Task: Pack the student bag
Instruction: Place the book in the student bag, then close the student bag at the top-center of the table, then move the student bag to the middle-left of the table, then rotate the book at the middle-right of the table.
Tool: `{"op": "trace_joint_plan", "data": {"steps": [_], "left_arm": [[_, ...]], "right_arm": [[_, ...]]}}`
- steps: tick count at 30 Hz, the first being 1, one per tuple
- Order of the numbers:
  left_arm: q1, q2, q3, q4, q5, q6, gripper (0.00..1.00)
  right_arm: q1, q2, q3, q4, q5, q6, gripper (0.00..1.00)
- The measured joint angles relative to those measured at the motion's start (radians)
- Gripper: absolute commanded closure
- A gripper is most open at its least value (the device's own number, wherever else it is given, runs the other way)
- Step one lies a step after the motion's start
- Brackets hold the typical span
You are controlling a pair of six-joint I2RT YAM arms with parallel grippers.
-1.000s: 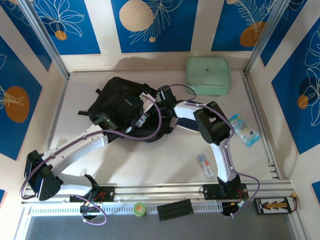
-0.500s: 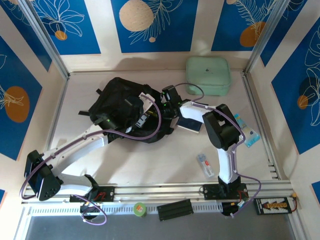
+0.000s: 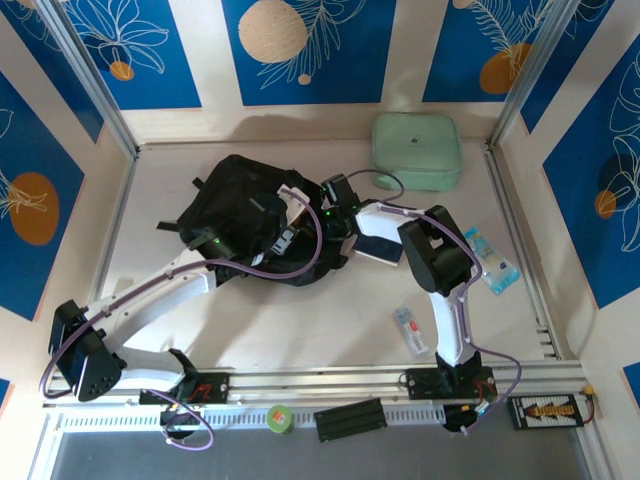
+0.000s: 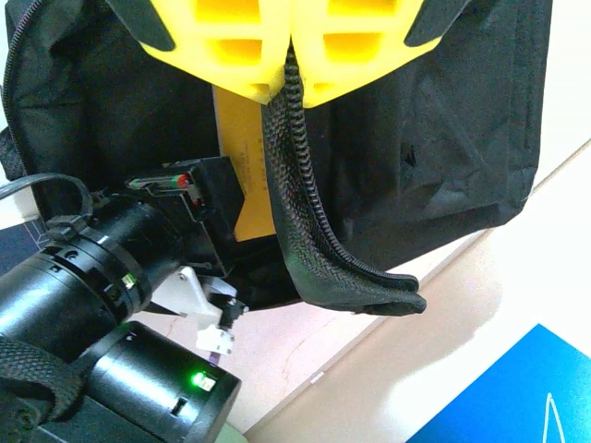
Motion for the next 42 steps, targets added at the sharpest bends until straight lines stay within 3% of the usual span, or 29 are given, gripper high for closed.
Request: {"op": "trace_joint_plan", "data": {"steps": [10,15,21,25,28,31,36,42], "left_arm": [[0.030,0.012,-0.043,0.012,-0.005,-0.009,1.00],[0.074,0.024,-0.080,0.012,-0.003,-0.027,1.00],[0.077,0.087,-0.070,-0.029,0.114,-0.103,0.68],[0.081,0.137,-0.027,-0.106,0.198,-0.197,0.54],[0.086,0.156,0.005,-0.130,0.278,-0.246,0.36],[0.092,0.145,0.004,-0.116,0.383,-0.272,0.19],[0.104,0.061,-0.042,-0.042,0.521,-0.291,0.09],[0.198,0.035,-0.063,0.001,0.503,-0.399,0.08]], "right_arm": [[-0.002,0.093,0.053,0.153,-0.151,-0.005,0.86],[-0.030,0.026,-0.025,0.168,-0.188,-0.031,0.73],[-0.127,-0.299,-0.269,0.142,-0.206,-0.114,0.50],[-0.215,-0.541,-0.406,0.073,-0.130,-0.167,0.40],[-0.297,-0.656,-0.526,0.032,-0.080,-0.193,0.36],[-0.373,-0.672,-0.596,-0.034,-0.055,-0.207,0.35],[-0.403,-0.669,-0.614,-0.108,-0.012,-0.225,0.35],[-0.396,-0.584,-0.557,-0.120,0.000,-0.222,0.36]]}}
